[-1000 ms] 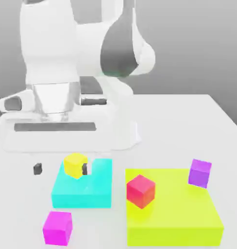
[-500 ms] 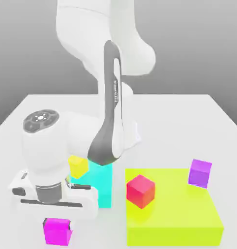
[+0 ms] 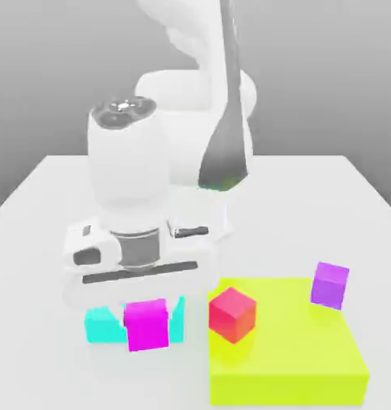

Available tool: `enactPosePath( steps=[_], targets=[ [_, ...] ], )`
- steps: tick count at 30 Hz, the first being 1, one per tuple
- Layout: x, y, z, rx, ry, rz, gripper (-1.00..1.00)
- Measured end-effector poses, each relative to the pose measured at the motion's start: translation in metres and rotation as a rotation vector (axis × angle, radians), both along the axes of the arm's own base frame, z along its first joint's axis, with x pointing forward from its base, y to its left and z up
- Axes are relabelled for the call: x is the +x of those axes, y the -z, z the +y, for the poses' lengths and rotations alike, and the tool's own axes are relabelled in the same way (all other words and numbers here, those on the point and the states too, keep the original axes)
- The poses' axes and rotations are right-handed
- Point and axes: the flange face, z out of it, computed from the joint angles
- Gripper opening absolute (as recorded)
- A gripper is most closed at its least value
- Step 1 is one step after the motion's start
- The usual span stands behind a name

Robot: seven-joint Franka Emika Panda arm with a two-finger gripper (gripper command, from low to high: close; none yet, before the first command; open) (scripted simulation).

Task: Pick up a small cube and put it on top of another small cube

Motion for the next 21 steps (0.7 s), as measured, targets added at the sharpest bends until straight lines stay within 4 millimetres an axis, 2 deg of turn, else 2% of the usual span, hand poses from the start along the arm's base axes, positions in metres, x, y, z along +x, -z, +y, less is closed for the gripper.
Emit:
enactPosePath(
  steps=[6,8,11,12,18,21],
  targets=[
    [-0.038,-0.046,0.063,-0.017,-0.33,-0.008,-1.0],
    [-0.042,-0.033,0.071,-0.021,-0.372,-0.01,-1.0],
    [-0.044,0.002,0.073,-0.024,-0.383,-0.01,-1.0],
    [-0.045,0.01,0.073,-0.024,-0.384,-0.01,1.0],
    [-0.045,0.013,0.073,-0.025,-0.385,-0.011,1.0],
    [-0.044,-0.011,0.073,-0.024,-0.386,-0.011,1.0]
  ],
)
